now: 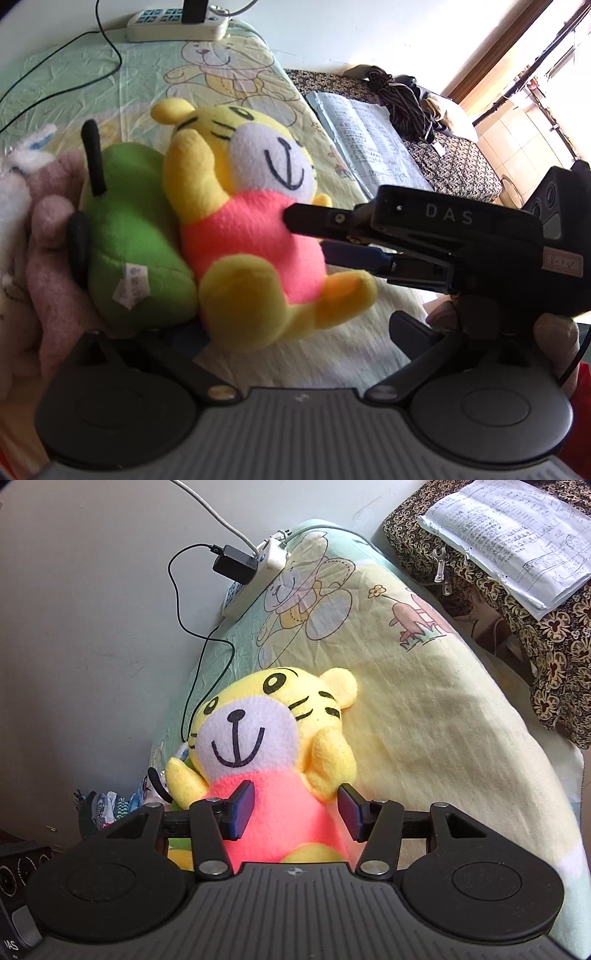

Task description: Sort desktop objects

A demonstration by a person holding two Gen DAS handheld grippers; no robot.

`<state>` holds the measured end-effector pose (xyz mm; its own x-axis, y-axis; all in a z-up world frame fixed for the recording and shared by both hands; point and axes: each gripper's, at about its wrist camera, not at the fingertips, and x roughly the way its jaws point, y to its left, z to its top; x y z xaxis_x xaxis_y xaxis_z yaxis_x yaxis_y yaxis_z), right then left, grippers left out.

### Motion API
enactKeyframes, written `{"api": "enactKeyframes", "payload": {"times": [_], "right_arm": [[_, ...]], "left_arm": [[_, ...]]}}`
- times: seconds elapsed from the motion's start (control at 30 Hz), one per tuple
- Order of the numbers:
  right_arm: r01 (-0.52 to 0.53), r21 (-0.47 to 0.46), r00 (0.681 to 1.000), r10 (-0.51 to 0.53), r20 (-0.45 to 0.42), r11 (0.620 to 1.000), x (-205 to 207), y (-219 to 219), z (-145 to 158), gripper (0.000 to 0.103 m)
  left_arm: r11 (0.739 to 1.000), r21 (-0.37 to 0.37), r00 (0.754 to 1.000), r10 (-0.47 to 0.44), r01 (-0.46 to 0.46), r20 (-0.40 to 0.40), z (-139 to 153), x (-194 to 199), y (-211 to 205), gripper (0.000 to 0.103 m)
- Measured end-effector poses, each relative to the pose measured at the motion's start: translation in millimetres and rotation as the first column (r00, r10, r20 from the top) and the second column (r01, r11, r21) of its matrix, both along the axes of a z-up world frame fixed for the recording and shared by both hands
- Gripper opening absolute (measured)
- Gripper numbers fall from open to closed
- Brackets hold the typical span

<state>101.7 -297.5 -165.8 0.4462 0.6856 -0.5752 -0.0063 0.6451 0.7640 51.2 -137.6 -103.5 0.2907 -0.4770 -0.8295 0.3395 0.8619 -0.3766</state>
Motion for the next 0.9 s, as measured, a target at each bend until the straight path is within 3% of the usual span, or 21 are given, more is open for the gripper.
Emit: {"api": "enactKeyframes", "payload": {"times": [0.1,0.17,0.33,0.57,0.7,0.9], "right_arm": [[-0.001,0.028,1.0,0.002,-0.012,1.0,3.2,3.2,-5.8,0.054],[-0.004,0.044,1.0,0.005,-0.004,0.999,0.8,2.7,-7.5,0.044],[-0.029,0.046,0.999,0.027,0.027,0.999,-9.9,1.1,-1.3,0.034],[-0.04,-0.058,0.997,0.043,0.057,0.998,-42.8,-5.0,13.8,0.034],[-0.059,-0.112,0.996,0.065,0.053,0.992,-64.9,-10.4,21.6,0.034],[-0.073,-0.113,0.997,0.073,-0.004,0.991,-105.1,-12.4,21.5,0.034]], "left_arm": [[1.0,0.0,1.0,-0.01,0.01,0.0,-0.7,1.7,0.7,0.101],[1.0,0.005,1.0,-0.022,0.022,0.007,0.1,1.1,0.8,0.101],[0.999,0.011,0.998,-0.053,0.053,0.018,3.7,-3.1,-1.9,0.101],[0.985,0.023,0.985,-0.17,0.17,-0.003,7.7,-30.6,-14.4,0.101],[0.962,0.024,0.962,-0.273,0.273,-0.021,8.1,-59.7,-23.1,0.101],[0.938,0.009,0.936,-0.344,0.346,-0.073,6.7,-90.4,-5.8,0.101]]}}
